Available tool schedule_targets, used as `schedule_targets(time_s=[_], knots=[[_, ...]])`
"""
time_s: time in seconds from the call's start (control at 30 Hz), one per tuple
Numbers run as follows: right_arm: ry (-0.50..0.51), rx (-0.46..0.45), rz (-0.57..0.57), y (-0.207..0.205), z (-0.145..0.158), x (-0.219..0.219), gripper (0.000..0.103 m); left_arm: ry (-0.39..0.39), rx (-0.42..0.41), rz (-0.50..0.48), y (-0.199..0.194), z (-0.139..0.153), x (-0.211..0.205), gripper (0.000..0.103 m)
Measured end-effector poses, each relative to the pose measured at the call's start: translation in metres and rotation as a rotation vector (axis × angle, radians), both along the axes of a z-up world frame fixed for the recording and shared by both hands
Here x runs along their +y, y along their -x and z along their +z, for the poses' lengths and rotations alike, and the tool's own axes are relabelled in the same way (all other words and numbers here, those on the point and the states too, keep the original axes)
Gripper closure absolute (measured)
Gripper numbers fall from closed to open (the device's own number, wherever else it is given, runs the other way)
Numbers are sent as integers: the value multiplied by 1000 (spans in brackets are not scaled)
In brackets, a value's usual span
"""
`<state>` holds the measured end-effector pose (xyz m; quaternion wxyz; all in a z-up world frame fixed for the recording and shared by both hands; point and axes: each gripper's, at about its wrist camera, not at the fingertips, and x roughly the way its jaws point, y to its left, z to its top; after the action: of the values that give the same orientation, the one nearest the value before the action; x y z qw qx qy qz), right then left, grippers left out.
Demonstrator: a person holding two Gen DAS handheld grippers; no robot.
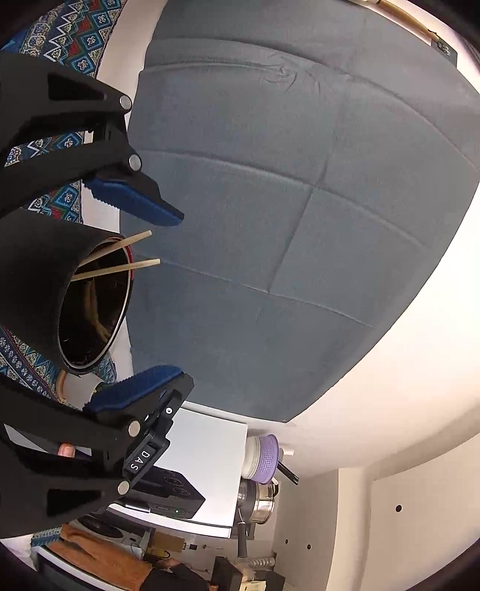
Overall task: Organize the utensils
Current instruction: 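Open the right tool to drop its stick into the holder while the left tool releases its stick, then withdraw both tools from the holder back toward the stick pile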
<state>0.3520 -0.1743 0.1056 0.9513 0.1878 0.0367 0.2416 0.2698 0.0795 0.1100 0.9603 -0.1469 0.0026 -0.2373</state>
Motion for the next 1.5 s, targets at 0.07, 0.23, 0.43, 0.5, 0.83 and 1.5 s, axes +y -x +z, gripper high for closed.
schedule_targets(time_s=[0.07, 0.23, 0.43, 0.5, 0.83, 1.5], knots=[[1, 11, -6, -2, 1, -1, 20, -4, -4, 9, 2, 5, -1, 7], [23, 48, -17, -7, 4, -1, 15, -40, 25, 15, 3, 15, -4, 6], [29, 91, -38, -8, 13, -8, 13, -86, 140, 106, -4, 28, -9, 6], [26, 99, -31, -8, 19, -11, 13, -96, 169, 156, -3, 34, -10, 6], [126, 175, -96, 23, 44, -28, 11, -64, 272, 218, 19, 46, -1, 6], [326, 369, -120, 128, 30, -33, 10, -294, 605, 208, 108, 7, -25, 6]])
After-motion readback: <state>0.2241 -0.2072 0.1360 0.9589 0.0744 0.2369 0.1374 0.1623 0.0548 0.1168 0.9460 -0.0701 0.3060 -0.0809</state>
